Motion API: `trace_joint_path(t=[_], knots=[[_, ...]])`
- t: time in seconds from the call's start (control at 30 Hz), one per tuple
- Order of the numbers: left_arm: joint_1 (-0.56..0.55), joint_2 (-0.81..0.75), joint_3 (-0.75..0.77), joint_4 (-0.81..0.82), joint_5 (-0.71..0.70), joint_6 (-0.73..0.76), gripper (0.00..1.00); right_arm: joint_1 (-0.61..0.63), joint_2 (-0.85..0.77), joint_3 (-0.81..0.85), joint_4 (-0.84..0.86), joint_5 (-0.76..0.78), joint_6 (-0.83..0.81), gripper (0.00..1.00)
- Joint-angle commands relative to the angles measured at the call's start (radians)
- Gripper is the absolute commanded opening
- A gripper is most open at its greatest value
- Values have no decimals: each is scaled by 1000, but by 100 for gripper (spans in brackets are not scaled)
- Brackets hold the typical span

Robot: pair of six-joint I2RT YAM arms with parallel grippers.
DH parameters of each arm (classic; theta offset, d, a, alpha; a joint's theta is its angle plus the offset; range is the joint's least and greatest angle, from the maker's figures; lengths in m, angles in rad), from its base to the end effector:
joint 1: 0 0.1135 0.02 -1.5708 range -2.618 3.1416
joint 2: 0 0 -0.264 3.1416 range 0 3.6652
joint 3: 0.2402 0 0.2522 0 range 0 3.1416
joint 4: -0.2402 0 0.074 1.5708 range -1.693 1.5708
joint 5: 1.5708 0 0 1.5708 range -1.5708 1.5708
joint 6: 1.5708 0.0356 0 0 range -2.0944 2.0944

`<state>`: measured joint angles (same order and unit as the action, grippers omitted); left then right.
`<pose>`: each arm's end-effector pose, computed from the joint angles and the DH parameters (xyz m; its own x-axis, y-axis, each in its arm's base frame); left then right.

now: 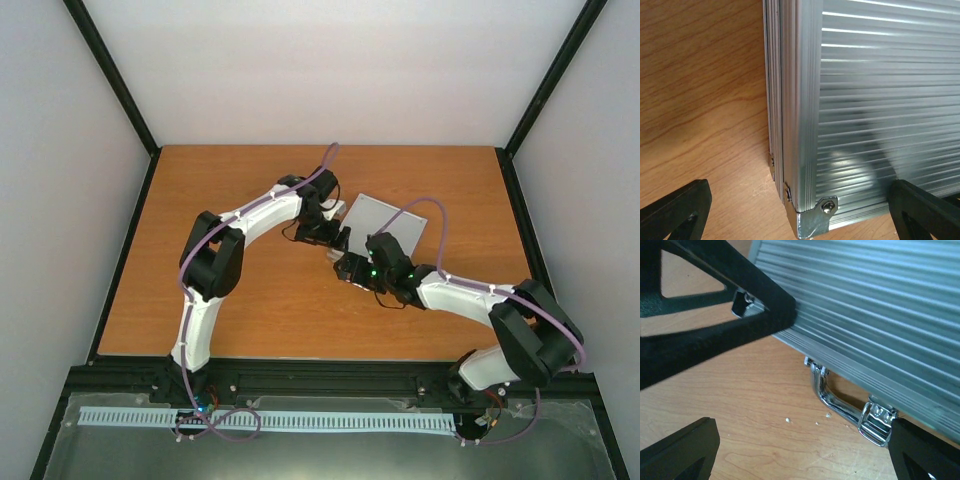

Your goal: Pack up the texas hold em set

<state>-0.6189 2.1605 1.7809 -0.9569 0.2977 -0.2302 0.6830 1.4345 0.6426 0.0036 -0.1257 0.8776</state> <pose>0.3537 -0.2647 0.1928 -0.9106 0.3808 -0.1609 0.4132 0.8484 -0.3308 0.2113 0.1776 0.1653 -0.8859 0.2631 -0.3821 -0.0208 0.8004 0.5991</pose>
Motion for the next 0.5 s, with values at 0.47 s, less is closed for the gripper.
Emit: trace_joint_path(t=[0.47], knots=[[-4, -17, 89, -44, -1, 56, 100, 33, -181, -109, -49, 31, 74, 94]])
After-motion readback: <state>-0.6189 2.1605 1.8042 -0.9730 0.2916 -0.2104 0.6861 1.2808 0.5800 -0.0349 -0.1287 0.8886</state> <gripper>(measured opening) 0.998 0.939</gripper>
